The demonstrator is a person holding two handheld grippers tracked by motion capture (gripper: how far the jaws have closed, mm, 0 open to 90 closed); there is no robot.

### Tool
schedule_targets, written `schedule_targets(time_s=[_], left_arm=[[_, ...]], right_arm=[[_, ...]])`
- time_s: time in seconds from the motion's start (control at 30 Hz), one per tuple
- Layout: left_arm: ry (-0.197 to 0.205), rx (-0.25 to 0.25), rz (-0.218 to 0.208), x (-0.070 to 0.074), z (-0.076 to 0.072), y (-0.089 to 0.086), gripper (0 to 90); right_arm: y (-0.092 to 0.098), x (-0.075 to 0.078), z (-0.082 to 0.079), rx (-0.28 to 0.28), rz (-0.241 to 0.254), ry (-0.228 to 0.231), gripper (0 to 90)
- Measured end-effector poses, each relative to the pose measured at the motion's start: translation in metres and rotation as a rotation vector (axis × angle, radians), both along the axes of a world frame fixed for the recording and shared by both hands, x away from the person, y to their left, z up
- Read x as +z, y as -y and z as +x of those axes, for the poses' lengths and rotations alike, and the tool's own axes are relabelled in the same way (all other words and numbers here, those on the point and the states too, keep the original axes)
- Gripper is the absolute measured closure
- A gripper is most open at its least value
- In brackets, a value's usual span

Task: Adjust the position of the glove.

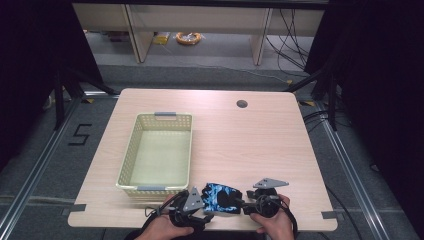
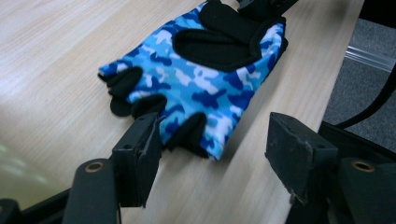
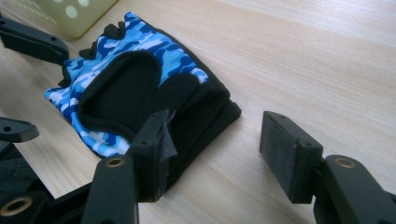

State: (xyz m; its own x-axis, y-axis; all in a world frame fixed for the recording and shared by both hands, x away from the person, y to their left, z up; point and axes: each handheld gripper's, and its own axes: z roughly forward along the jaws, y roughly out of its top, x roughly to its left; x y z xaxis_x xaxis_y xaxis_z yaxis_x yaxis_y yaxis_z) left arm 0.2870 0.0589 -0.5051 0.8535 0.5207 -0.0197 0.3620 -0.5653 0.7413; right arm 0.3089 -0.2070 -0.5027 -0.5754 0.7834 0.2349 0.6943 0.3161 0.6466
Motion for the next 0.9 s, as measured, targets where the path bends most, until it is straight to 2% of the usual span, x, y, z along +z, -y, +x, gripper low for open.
schedule_targets(time_s=[0.03,0.07,0.1,0.13,0.23,0.27,0.3,0.33,0.4,0.43,0.5,0.53,0.57,0.6,0.63,0.67,0.7,0.77,0.83,0.87,0.9], left_arm=[[0.004,-0.005,0.017,0.000,0.002,0.000,35.1],[-0.004,-0.010,0.019,0.000,0.003,0.002,35.5],[0.001,-0.016,0.026,-0.002,0.004,0.003,35.8],[-0.004,-0.019,0.030,-0.003,0.003,0.005,35.8],[-0.002,-0.021,0.057,-0.008,0.002,0.009,35.8],[0.011,-0.024,0.065,-0.009,0.002,0.010,37.2],[0.017,-0.017,0.080,-0.008,0.002,0.011,37.2],[0.016,-0.019,0.087,-0.008,0.003,0.011,41.0],[0.016,-0.019,0.082,-0.006,0.003,0.012,43.9],[0.019,-0.016,0.074,-0.007,0.003,0.013,51.1],[0.044,-0.030,0.103,-0.005,0.003,0.013,53.5],[0.056,-0.035,0.112,-0.005,0.004,0.013,57.2],[0.059,-0.032,0.122,-0.005,0.003,0.013,59.7],[0.056,-0.032,0.094,-0.006,0.001,0.014,61.6],[0.068,-0.040,0.110,-0.005,0.000,0.013,63.7],[0.073,-0.047,0.114,-0.006,-0.001,0.014,65.6],[0.094,-0.056,0.131,-0.005,-0.002,0.015,67.3],[0.107,-0.064,0.134,-0.005,-0.005,0.016,70.7],[0.119,-0.072,0.146,-0.005,-0.006,0.017,72.1],[0.118,-0.071,0.132,-0.006,-0.008,0.018,72.9],[0.128,-0.075,0.144,-0.006,-0.008,0.018,73.5]], right_arm=[[0.000,0.000,0.000,0.000,0.000,0.000,44.9],[-0.001,0.001,-0.001,-0.019,-0.005,-0.026,44.9],[-0.002,0.001,-0.001,-0.018,-0.004,-0.023,44.9],[-0.002,-0.001,0.000,-0.005,0.005,0.005,44.9],[-0.003,0.000,0.001,-0.008,-0.010,-0.008,44.9],[-0.005,-0.003,0.003,-0.006,0.006,0.033,45.3],[-0.005,-0.003,0.003,-0.006,0.006,0.033,45.3],[-0.005,0.000,0.004,0.008,0.010,-0.006,46.1],[-0.005,0.000,0.004,0.008,0.014,-0.016,46.5],[-0.008,-0.002,0.004,0.008,0.039,-0.005,48.0],[-0.009,-0.002,0.004,0.016,0.021,-0.011,47.9],[-0.010,-0.002,0.004,0.026,0.011,-0.029,48.5],[-0.012,-0.002,0.004,0.019,0.011,-0.029,50.1],[-0.011,-0.001,0.005,0.022,0.019,-0.058,50.9],[-0.010,-0.002,0.005,0.019,0.025,-0.034,53.1],[-0.010,-0.003,0.006,0.019,0.027,-0.033,55.8],[-0.009,-0.003,0.006,0.016,0.022,-0.028,58.0],[-0.009,-0.003,0.006,0.024,0.037,-0.046,62.7],[-0.008,-0.004,0.005,0.021,0.041,-0.043,66.4],[-0.008,-0.005,0.005,0.008,0.055,-0.033,69.9],[-0.007,-0.006,0.005,-0.001,0.065,-0.038,75.6]])
